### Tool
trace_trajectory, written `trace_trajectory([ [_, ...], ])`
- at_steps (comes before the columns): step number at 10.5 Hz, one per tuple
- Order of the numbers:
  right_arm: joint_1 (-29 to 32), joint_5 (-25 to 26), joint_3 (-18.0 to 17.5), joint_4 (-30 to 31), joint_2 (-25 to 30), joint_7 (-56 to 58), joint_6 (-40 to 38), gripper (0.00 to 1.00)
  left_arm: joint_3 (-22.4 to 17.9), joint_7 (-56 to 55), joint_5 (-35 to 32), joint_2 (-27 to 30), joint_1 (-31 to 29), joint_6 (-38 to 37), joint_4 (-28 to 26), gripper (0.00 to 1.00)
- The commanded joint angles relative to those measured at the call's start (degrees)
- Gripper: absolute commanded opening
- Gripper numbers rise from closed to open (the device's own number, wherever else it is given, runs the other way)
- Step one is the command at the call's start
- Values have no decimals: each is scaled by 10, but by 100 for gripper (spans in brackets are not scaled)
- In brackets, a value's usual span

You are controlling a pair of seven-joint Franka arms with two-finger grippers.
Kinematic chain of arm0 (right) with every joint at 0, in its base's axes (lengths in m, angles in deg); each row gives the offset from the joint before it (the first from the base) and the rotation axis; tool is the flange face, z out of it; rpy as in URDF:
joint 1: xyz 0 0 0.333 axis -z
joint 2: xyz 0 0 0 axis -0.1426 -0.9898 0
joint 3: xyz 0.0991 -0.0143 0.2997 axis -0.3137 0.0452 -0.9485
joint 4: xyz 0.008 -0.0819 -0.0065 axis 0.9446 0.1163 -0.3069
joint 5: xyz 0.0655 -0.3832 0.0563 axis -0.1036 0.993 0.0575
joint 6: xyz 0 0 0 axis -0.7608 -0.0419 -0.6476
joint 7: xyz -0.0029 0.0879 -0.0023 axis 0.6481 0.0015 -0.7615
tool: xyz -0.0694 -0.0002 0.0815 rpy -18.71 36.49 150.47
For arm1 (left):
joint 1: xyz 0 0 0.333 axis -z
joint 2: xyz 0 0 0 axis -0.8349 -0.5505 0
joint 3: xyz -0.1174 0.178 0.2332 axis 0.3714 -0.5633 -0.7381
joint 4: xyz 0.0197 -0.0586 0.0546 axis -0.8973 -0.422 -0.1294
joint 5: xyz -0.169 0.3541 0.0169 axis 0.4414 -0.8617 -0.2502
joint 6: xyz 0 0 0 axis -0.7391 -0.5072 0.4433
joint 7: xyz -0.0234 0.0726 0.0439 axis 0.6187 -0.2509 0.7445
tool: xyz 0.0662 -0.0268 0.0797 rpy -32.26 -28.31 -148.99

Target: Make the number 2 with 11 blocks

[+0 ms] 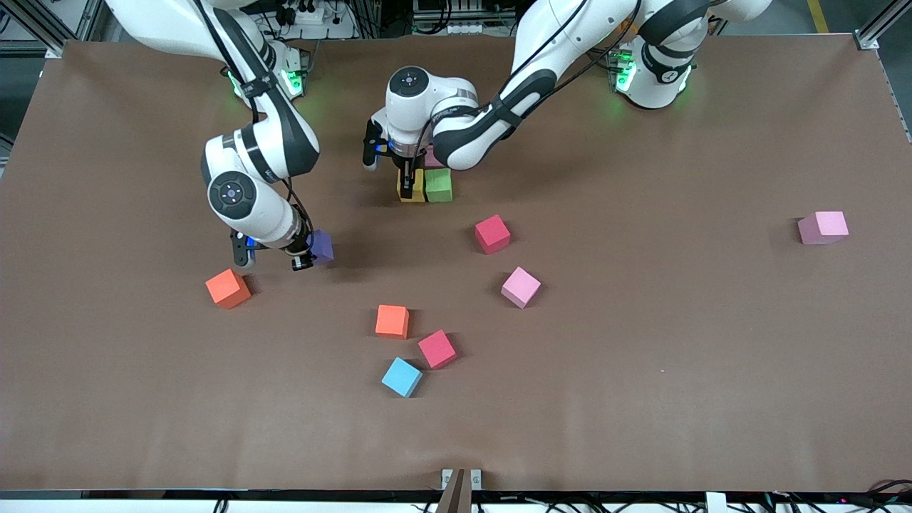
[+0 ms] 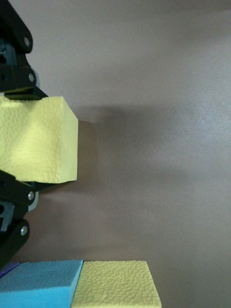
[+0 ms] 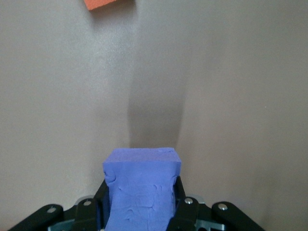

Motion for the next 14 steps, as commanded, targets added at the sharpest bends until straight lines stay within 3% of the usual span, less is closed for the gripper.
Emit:
trace_trajectory([
  [1,21,5,0,22,23,-10,10,0,-2,-19,-18,-2,3,8,-7,0],
  [14,43,13,5,25,17,-19,3,0,-2,-20,-26,3,-2,8,-12,0],
])
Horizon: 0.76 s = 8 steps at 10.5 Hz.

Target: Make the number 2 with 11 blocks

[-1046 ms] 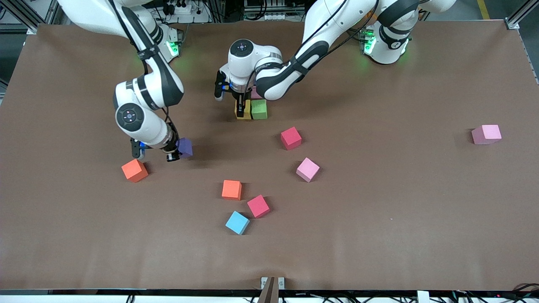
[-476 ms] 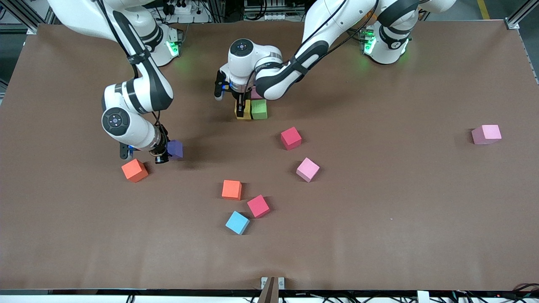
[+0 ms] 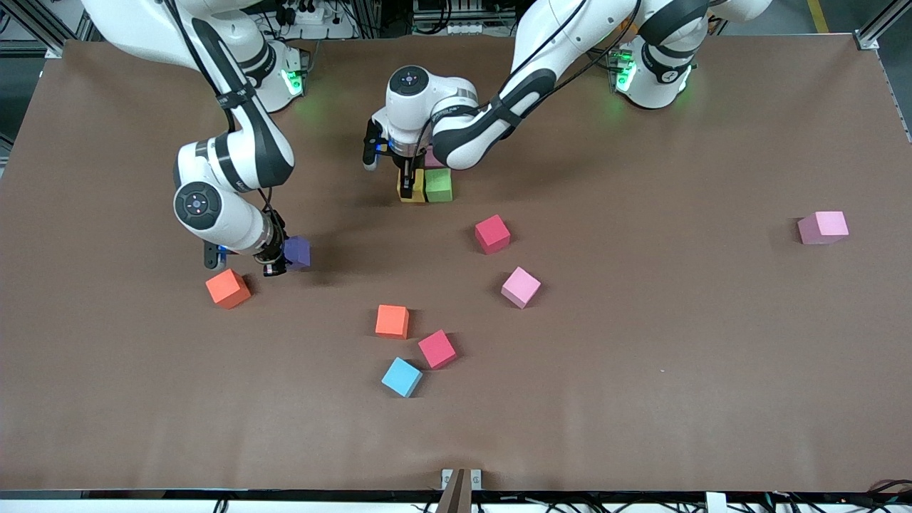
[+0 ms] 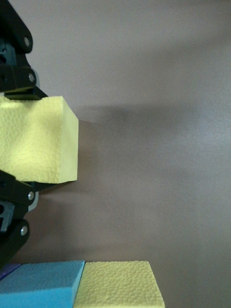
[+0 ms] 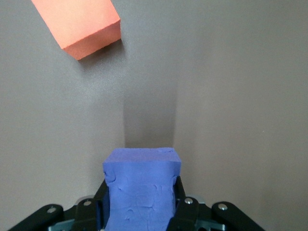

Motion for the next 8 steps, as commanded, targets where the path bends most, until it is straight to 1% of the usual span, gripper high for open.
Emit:
trace_trajectory([
  [1,3,9,-4,14,17,-14,1,0,-2,-20,-18,3,-2,8,-11,0],
  [6,3,10,-4,13,16,-14,1,0,-1,-21,-18,3,-2,8,-14,0],
  [7,2,10,-5,13,17,-14,1,0,-1,-24,-18,2,-2,8,-14,6],
  [8,2,10,-5,13,17,-14,1,0,-1,-26,-18,2,-2,9,-14,10],
])
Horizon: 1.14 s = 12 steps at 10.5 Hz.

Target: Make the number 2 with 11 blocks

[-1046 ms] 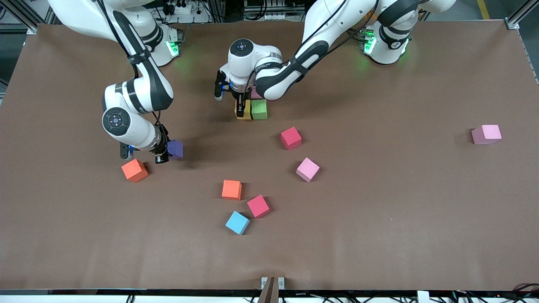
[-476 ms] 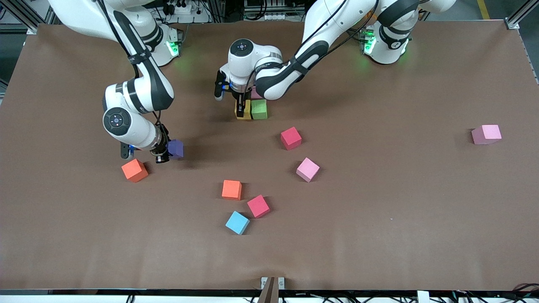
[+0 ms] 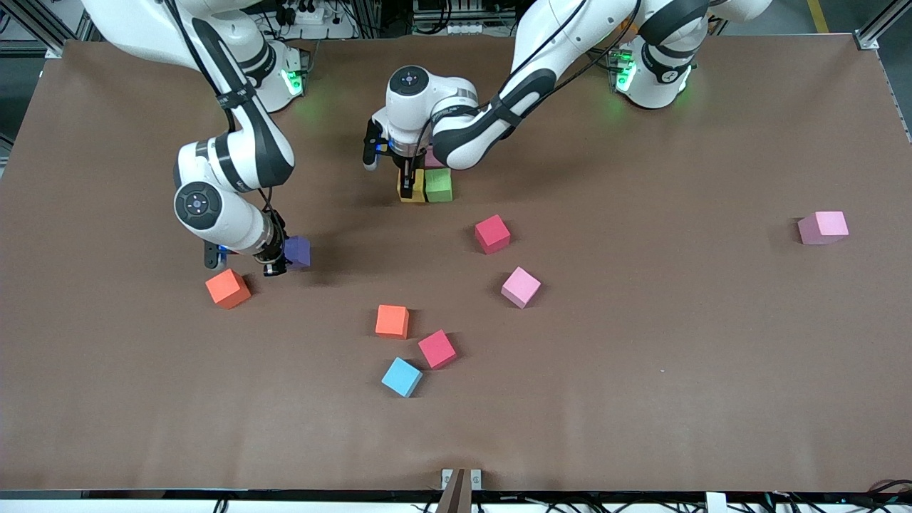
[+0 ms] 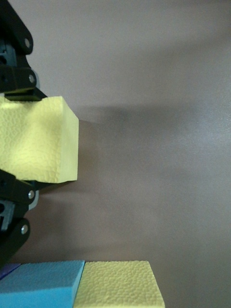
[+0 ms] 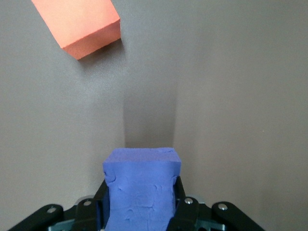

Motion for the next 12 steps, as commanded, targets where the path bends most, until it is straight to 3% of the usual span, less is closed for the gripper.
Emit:
trace_trajectory([
  [1,2,10,-4,12,19,-13,1,0,-2,-23,-18,2,-2,8,-13,29],
  [2,-2,10,-4,11,21,-13,0,0,-1,-21,-23,2,-2,9,-12,99],
  [6,-2,40,-4,11,23,-13,-1,0,-1,-23,-30,1,-2,9,-11,100],
  [12,-20,40,-6,16,34,-82,-3,0,1,-55,-30,5,-4,9,-9,100],
])
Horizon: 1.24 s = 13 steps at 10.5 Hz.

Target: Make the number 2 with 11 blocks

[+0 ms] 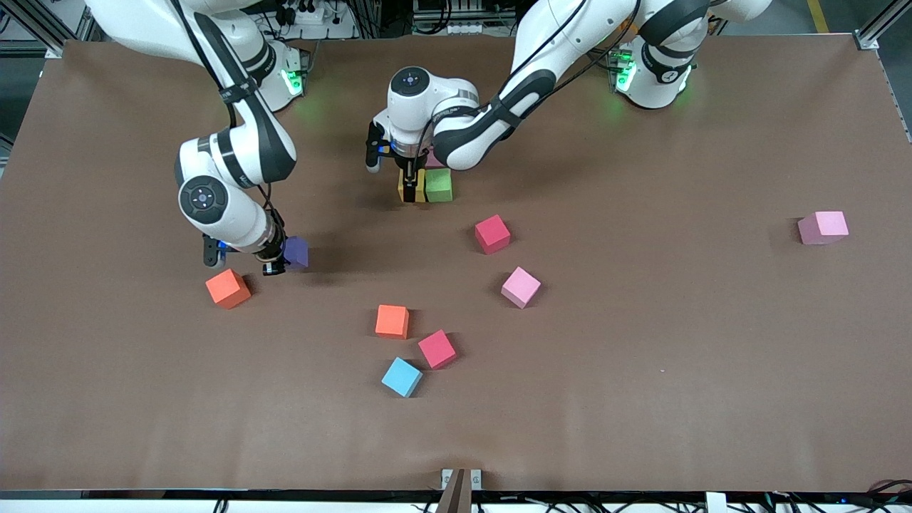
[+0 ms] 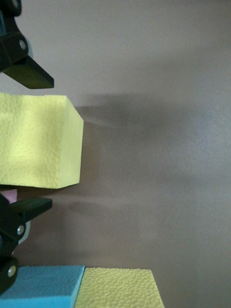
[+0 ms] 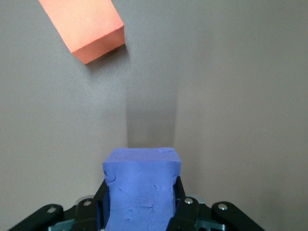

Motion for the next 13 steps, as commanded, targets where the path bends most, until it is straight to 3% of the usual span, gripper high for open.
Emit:
trace_trajectory([
  [1,-10,9,-3,16,20,-45,-3,0,5,-23,-15,9,-4,7,-1,100],
  [3,-9,8,-5,15,20,-58,-11,0,11,-25,-10,19,-6,4,-2,100],
  [8,-26,7,-15,21,18,-77,-17,0,111,-14,10,92,-84,-103,-9,100],
  [10,-55,3,-31,24,17,-119,-15,0,157,1,35,138,-126,-183,-10,100],
  [13,-82,3,-96,75,17,-206,36,0,219,19,67,200,-217,-239,-29,100],
])
